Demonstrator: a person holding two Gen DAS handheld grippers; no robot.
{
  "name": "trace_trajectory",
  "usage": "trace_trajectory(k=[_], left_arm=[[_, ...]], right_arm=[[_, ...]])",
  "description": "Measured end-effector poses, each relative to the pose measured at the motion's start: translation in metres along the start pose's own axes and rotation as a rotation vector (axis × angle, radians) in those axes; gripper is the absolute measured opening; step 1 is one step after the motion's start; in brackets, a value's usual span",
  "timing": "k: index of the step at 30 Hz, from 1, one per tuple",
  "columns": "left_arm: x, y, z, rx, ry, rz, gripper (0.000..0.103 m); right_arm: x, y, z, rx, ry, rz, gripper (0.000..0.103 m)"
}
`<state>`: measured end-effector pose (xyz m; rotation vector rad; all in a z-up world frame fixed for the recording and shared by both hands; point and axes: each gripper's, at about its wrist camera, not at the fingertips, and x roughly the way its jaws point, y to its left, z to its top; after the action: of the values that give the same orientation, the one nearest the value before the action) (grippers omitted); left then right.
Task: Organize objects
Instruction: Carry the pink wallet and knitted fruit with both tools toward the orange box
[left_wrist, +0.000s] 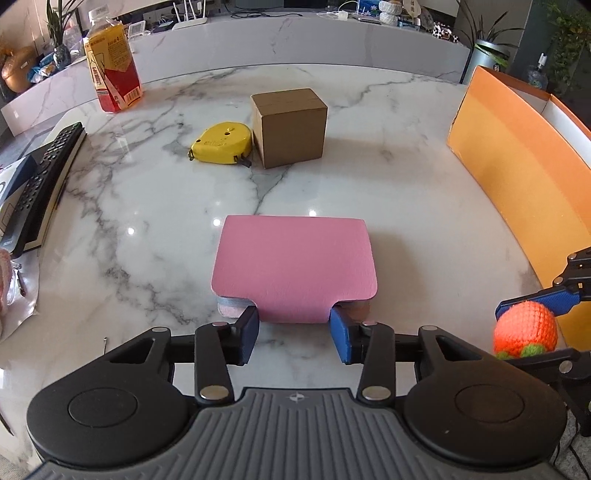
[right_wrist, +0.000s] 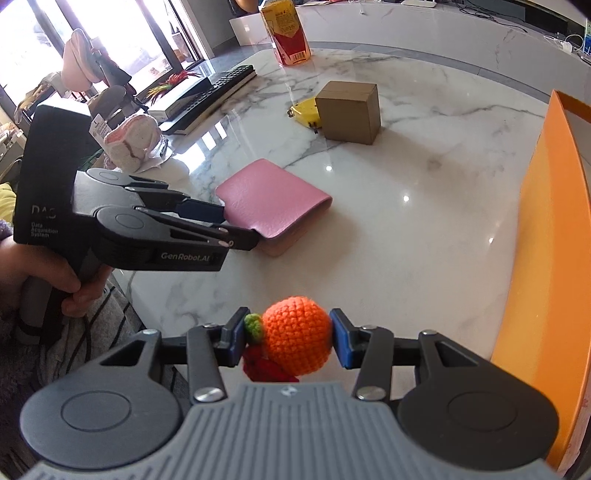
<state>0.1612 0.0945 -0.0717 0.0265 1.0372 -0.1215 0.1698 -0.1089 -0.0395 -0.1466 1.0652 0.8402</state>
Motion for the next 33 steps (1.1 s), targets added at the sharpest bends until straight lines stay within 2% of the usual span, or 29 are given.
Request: trace_trajectory(k=[3,9,15,19,23,26,31,33], left_arm=[[0.0,0.0,0.0,-0.004,0.006,-0.017,0.047],[-0.014,-0.014,-0.007,0.053,-0.015,0.011,0.047],[-0.026,-0.023,-0.01,0.061,-0.04,0.009,0.047],[-0.045,-0.024,-0.01,0.02,-0.097,-0.04,0.047],[-0.061,-0.028,-0.008,-0.022,-0.131,-0.032,0.047],[-0.071,-0.034,-0.008,-0.012,-0.141,-0.053,0.047],[-0.086,-0.049,-0.008,-0.067,-0.17,-0.023,0.046],[-0.092,-0.054,-0.007,-0.071,-0.186,-0.039,0.046]], right_arm=[[0.0,0.0,-0.001,0.005,0.0,0.003,0.049],[-0.006,0.002,-0.001,-0.007,-0.01,-0.019,0.049],[-0.019,0.007,-0.002,-0.019,-0.029,-0.027,0.048],[-0.029,0.01,-0.005,-0.02,-0.047,-0.041,0.048],[-0.04,0.011,-0.01,-0.005,-0.068,-0.045,0.048],[-0.05,0.012,-0.012,-0.005,-0.086,-0.056,0.048],[-0.079,0.014,-0.013,0.02,-0.187,-0.093,0.048],[-0.094,0.015,-0.014,0.028,-0.223,-0.105,0.048]])
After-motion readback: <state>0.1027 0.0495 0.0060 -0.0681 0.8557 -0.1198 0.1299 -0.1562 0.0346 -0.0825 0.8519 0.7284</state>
